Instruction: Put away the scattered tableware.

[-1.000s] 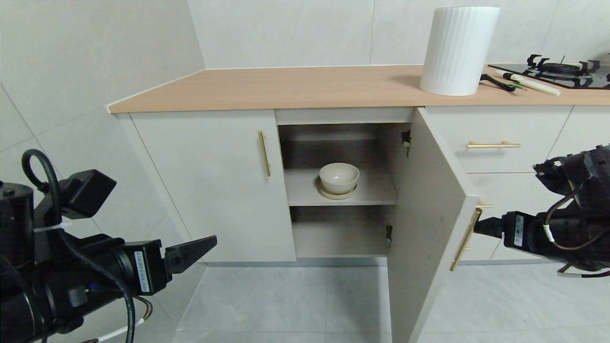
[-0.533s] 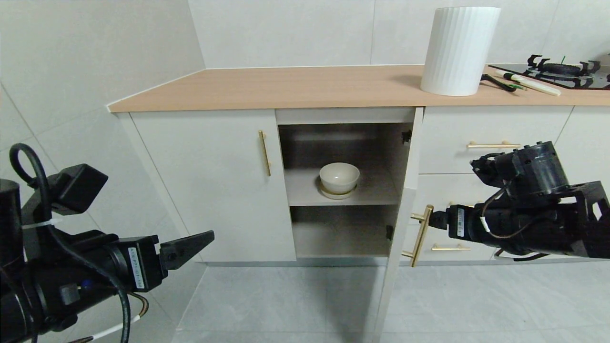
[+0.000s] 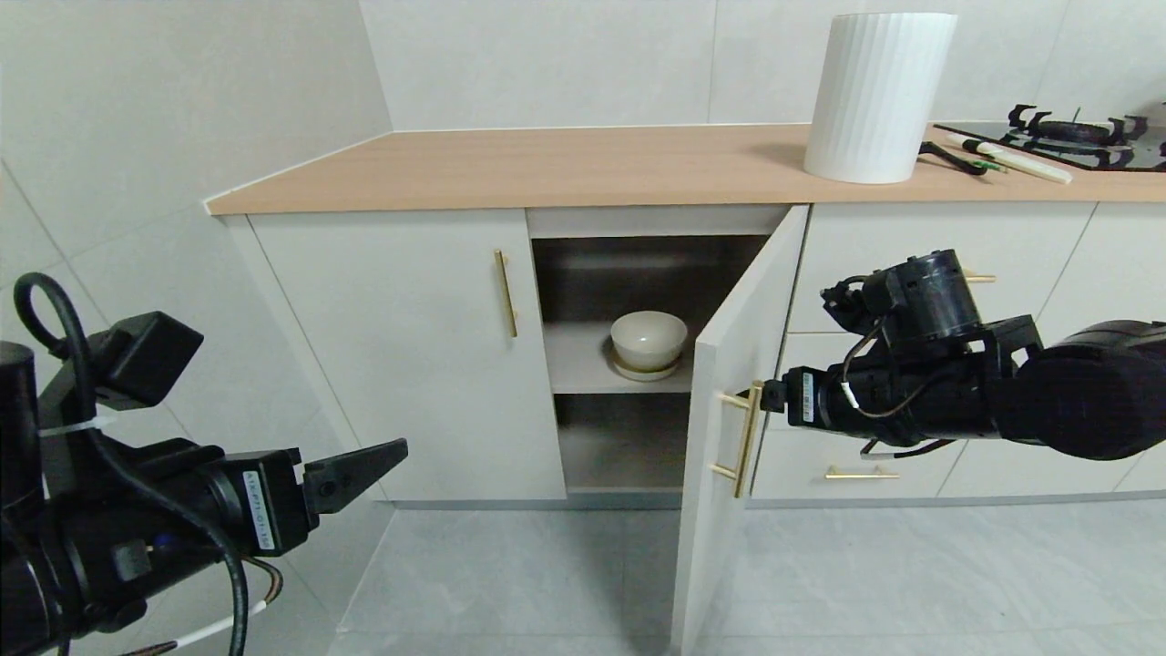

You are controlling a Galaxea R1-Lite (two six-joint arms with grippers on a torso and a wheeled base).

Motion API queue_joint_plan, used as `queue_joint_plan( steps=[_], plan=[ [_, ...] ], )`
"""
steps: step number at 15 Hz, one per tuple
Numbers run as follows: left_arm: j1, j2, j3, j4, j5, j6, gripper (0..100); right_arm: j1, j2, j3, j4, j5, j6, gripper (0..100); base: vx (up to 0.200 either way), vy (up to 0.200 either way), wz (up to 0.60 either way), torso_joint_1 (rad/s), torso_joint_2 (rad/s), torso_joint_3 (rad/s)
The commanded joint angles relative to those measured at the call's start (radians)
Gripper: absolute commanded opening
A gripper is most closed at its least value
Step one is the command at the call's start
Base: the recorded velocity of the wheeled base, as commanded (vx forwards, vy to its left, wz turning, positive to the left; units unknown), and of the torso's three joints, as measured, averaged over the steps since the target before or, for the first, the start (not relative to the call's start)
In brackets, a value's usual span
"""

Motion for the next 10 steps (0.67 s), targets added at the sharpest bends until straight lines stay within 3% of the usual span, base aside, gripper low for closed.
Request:
queue_joint_plan(
  steps=[1, 6, 10],
  plan=[
    [0.000, 0.005, -0.004, -0.001, 0.002, 0.000, 100, 0.003, 0.038, -0.008, -0.001, 0.024, 0.003, 100, 0.000, 0.000, 0.00, 0.000, 0.00, 0.000],
    [0.002, 0.006, -0.005, 0.000, 0.005, 0.000, 100, 0.044, 0.110, -0.021, -0.055, 0.026, 0.032, 100, 0.000, 0.000, 0.00, 0.000, 0.00, 0.000],
    [0.002, 0.023, -0.005, 0.000, 0.006, 0.000, 100, 0.066, 0.185, -0.024, -0.201, 0.021, 0.159, 100, 0.000, 0.000, 0.00, 0.000, 0.00, 0.000]
  ],
)
